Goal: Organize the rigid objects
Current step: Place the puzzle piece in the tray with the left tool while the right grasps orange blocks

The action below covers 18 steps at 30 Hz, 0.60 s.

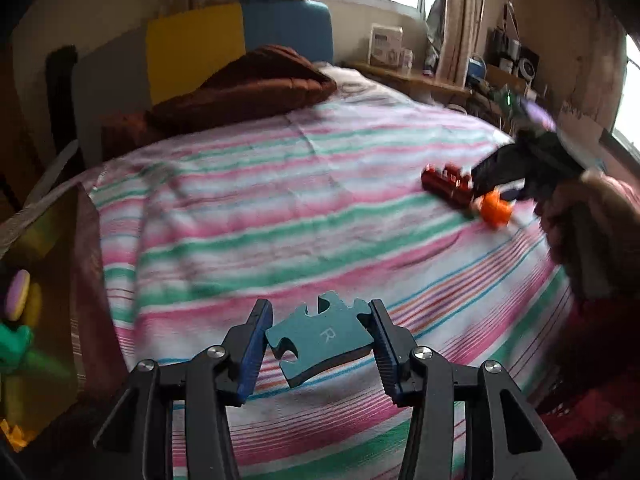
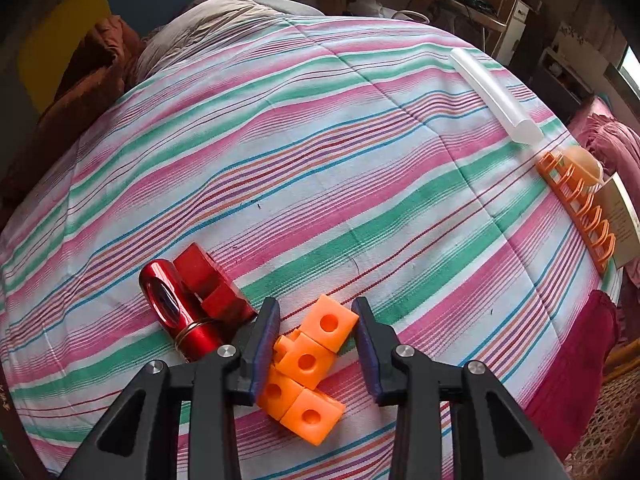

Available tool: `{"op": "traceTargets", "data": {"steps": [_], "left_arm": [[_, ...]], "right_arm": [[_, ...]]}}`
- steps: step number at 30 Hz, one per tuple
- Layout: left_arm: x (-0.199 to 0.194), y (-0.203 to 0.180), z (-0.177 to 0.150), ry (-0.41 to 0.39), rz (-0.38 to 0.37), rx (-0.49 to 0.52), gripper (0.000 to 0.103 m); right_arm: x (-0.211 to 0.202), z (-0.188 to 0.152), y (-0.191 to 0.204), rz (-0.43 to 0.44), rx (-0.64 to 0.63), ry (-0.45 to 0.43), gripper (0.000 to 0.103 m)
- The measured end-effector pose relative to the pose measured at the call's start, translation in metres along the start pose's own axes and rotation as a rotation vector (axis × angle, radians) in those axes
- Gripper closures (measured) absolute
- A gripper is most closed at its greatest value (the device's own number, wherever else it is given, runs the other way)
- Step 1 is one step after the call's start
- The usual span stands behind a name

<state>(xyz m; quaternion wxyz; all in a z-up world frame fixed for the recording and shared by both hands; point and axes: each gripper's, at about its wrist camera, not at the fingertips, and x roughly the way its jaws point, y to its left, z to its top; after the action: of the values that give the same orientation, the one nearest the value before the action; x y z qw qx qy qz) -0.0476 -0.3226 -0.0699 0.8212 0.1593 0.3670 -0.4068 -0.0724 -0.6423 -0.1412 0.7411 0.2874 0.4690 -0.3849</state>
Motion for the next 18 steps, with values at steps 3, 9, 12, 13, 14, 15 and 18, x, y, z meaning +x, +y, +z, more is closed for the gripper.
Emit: {"op": "traceTargets", "data": {"steps": [3, 9, 12, 13, 14, 15, 18], "left_arm": [[-0.015, 0.008, 0.008, -0.020, 0.005, -0.028, 0.054], [-0.040, 0.040, 0.018, -0.041, 0.050, -0.098, 0.054], [-0.054, 0.059, 0.017, -0.060, 0.073, -0.138, 0.054], [-0.059, 0.067, 0.016, -0.064, 0.082, -0.154, 0.054], [-0.065, 0.077, 0.014, -0.068, 0.091, -0.173, 0.054], [-0.070, 0.085, 0.013, -0.071, 0.100, -0.188, 0.054], [-0.087, 0.117, 0.005, -0.082, 0.152, -0.243, 0.054]], "right_arm": [[0.000, -0.001, 0.000, 0.003, -0.001, 0.000, 0.065], [0.000, -0.002, 0.003, -0.009, -0.016, -0.005, 0.065], [-0.001, -0.003, 0.004, -0.012, -0.016, -0.009, 0.065], [-0.001, -0.003, 0.005, -0.018, -0.023, -0.011, 0.065], [-0.002, -0.003, 0.006, -0.022, -0.028, -0.012, 0.065], [-0.003, -0.003, 0.007, -0.025, -0.031, -0.013, 0.065], [-0.004, -0.005, 0.012, -0.042, -0.065, -0.016, 0.066]]}}
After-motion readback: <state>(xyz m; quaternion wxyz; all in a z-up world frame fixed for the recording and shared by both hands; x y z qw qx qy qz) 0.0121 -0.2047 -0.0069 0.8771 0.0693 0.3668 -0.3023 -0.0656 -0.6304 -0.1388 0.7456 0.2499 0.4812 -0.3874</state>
